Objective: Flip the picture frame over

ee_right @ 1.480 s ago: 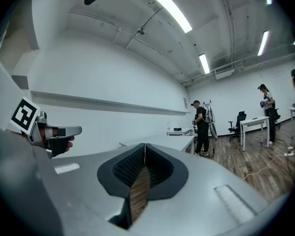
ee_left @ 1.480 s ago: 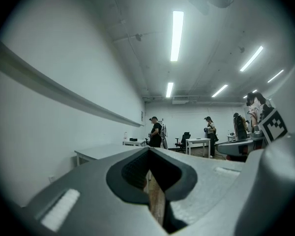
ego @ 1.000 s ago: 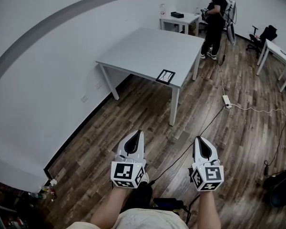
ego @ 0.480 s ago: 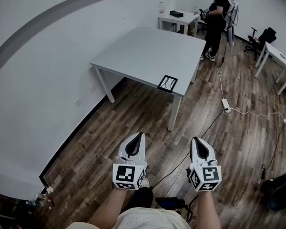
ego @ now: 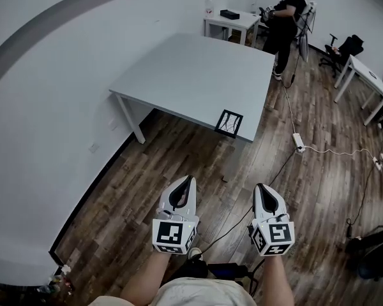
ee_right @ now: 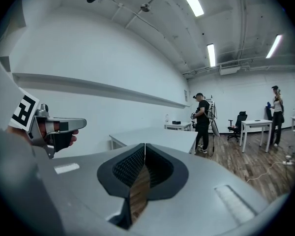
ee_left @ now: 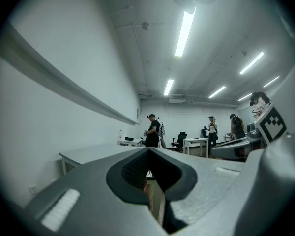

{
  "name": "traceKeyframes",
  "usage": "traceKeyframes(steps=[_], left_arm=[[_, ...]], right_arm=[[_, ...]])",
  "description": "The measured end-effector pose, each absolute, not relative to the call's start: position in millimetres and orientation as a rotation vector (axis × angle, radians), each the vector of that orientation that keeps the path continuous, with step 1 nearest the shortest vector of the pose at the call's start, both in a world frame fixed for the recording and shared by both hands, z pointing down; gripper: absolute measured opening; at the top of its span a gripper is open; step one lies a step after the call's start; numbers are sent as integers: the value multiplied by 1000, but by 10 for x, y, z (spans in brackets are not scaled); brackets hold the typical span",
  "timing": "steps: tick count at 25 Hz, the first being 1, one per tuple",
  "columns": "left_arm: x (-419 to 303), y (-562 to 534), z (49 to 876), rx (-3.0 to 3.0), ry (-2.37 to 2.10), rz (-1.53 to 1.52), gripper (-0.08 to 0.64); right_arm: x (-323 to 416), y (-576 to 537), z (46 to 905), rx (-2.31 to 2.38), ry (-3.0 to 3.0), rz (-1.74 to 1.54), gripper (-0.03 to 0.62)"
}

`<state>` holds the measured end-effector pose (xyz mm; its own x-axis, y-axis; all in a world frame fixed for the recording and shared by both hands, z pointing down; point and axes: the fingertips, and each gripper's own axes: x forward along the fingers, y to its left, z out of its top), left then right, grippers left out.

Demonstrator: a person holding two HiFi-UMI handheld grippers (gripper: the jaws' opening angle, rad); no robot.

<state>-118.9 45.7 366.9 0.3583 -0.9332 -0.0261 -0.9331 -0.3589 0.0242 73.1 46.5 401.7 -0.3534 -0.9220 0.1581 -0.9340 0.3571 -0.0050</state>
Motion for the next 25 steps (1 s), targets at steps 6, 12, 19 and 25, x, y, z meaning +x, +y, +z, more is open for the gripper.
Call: traceKeyframes(steps=[6,12,19,25], left_arm=[[-1293,189,3695,2612,-1720,-93,0],[-1393,38,3694,2600,-1717,-108,0],[-1440,-201,3656,2603,-1725,-111,0],[-1271,-530,3718,2618,-1732,-65,0]], right_arm=[[529,248,4020,1718,-2451,132,29],[452,124,4007,1728,-2438,144,31],[383,-147,4046,1727,-2468,150,31],[505,-480,4172,1726,-2489,186,31]])
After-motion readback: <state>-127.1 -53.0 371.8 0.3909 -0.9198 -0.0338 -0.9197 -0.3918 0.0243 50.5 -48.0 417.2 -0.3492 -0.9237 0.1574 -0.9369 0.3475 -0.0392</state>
